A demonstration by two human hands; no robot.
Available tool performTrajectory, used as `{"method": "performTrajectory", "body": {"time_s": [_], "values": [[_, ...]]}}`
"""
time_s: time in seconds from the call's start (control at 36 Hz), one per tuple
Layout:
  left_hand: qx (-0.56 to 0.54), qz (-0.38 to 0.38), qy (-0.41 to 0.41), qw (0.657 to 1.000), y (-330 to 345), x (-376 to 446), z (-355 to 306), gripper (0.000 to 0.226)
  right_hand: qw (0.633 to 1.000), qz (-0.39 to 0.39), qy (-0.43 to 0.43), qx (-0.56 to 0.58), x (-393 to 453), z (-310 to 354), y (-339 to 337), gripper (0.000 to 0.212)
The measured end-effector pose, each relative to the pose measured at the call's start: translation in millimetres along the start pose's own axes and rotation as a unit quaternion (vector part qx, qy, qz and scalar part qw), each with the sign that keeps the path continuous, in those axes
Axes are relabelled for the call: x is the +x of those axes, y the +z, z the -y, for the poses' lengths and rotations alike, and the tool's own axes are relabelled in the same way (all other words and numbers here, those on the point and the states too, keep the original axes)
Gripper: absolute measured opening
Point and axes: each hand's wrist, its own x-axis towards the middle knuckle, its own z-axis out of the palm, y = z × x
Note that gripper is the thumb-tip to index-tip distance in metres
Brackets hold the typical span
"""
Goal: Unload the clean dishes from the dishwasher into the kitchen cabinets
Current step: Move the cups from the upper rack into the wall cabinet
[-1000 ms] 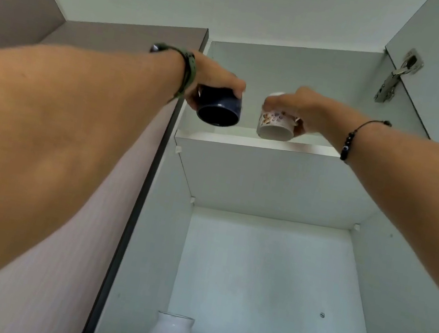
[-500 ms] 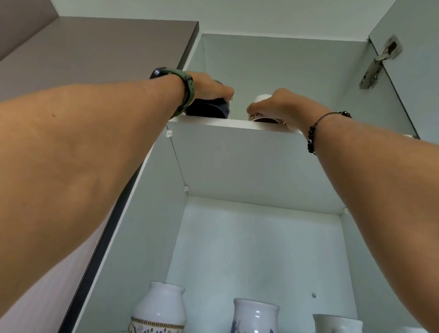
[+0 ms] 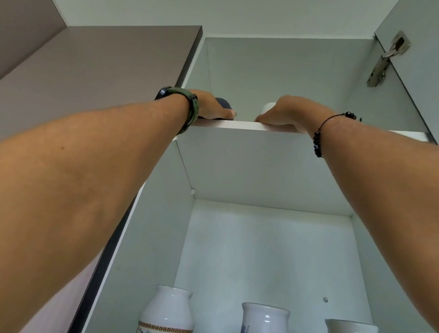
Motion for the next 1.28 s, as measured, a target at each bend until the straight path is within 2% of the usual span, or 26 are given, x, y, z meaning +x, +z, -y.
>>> {"method": "performTrajectory", "body": {"time_s": [0.17, 0.22, 0.39, 0.5, 0.58, 0.67, 0.72, 0.86, 0.94, 1.0, 1.08, 1.28], "values": [[0.044, 0.016, 0.009, 0.999, 1.7, -8.3, -6.6, 0.043, 1.000, -0.004, -0.010, -0.014, -1.5, -1.0, -0.3, 0.034], [0.038, 0.013, 0.008, 0.999, 2.1, -8.6, -4.7, 0.044, 1.000, -0.008, -0.011, -0.019, -0.5, -0.2, 0.8, 0.030], [-0.006, 0.004, 0.005, 1.000, 1.0, -8.9, 0.0, 0.039, 0.999, -0.034, 0.005, 0.011, 6.5, -0.9, 4.5, 0.028], [-0.046, -0.014, -0.015, 0.999, 0.2, -8.5, 2.3, 0.050, 0.999, -0.034, 0.024, 0.021, 8.3, 2.0, 3.9, 0.042], [-0.079, -0.024, -0.004, 0.997, -3.2, -15.6, -0.3, 0.038, 0.998, -0.045, 0.030, 0.025, 8.1, 4.1, 5.4, 0.046], [-0.117, -0.067, 0.002, 0.991, -4.1, -17.9, -3.2, 0.019, 0.991, -0.104, 0.046, 0.066, 10.4, 3.0, 12.1, 0.059], [-0.134, -0.114, -0.005, 0.984, -3.2, -15.8, -1.2, 0.019, 0.980, -0.153, 0.062, 0.112, 9.9, 3.1, 16.3, 0.065], [-0.210, -0.209, 0.012, 0.955, -6.6, -16.7, 8.3, 0.026, 0.943, -0.299, -0.018, 0.145, -10.6, -2.3, 15.9, 0.038], [-0.262, -0.227, 0.032, 0.937, -11.3, -27.8, 11.6, 0.028, 0.925, -0.356, -0.047, 0.125, -28.2, -12.5, 14.6, 0.035], [-0.288, -0.221, 0.052, 0.930, -12.3, -41.4, 12.9, 0.032, 0.929, -0.352, -0.055, 0.104, -41.3, -20.6, 16.2, 0.034], [-0.295, -0.184, 0.099, 0.933, -6.9, -67.5, 11.6, 0.036, 0.948, -0.308, -0.054, 0.056, -63.6, -34.1, 21.6, 0.029], [-0.239, -0.005, 0.138, 0.961, 18.8, -129.8, -13.3, 0.045, 0.981, -0.186, -0.034, -0.039, -127.1, -51.8, 24.9, 0.025]]}}
